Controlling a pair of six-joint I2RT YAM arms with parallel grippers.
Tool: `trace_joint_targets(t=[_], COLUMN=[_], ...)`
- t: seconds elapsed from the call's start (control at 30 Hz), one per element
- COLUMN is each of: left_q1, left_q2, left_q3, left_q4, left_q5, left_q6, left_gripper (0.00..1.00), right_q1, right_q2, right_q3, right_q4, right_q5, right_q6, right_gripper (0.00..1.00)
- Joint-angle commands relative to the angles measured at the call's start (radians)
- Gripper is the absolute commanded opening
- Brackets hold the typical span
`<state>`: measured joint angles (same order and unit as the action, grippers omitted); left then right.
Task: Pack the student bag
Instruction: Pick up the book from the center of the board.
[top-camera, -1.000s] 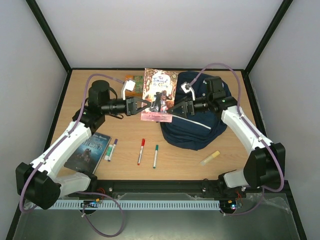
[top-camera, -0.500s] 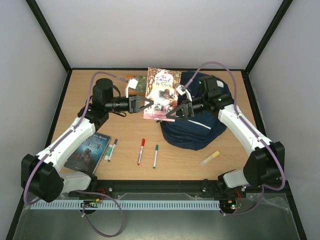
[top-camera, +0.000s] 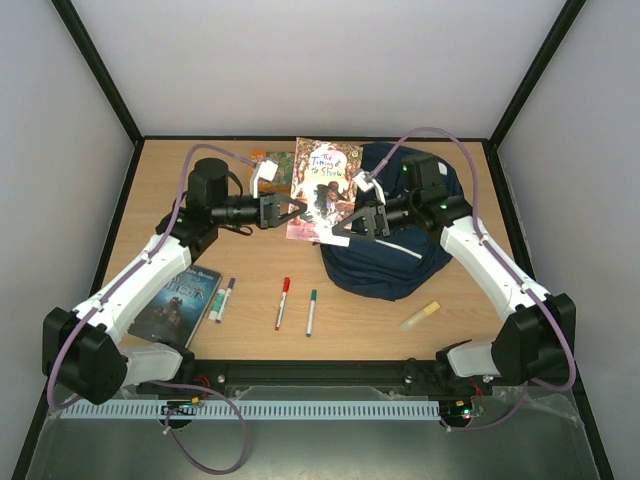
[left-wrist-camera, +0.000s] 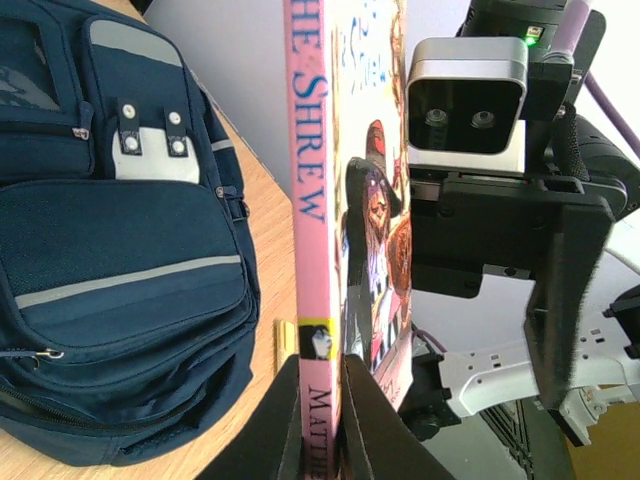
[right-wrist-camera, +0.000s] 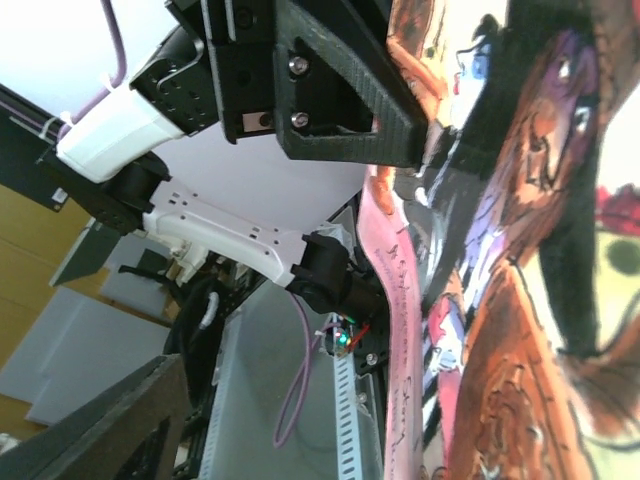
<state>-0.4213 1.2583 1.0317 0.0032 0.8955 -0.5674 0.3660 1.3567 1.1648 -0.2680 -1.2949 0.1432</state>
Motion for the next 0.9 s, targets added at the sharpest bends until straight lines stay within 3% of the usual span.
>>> trace_joint_targets(t=[0.0,0.37,0.87], left_q1=[0.004,0.006,0.006], left_q2=[0.003,-0.013,-0.002], left_q3=[0.009,-0.014,-0.061], left_q4=[-0.024,-0.025,0.013], left_q5=[-0.037,-0.062,-0.060], left_q6=[0.031,0.038,0.022], left_gripper=[0.02,0.02,0.02], right_q1=[-0.004,-0.041,-0.056], right_q2=[-0.029,-0.035,-0.005], right_q3=[-0.023,-0.058,-0.052], right_q4=[0.067,0.169,0.251], right_q5=[0.011,0.102,0.151], right_q6=[0.075,0.190,0.275], right_gripper=[0.67,0.47,0.07])
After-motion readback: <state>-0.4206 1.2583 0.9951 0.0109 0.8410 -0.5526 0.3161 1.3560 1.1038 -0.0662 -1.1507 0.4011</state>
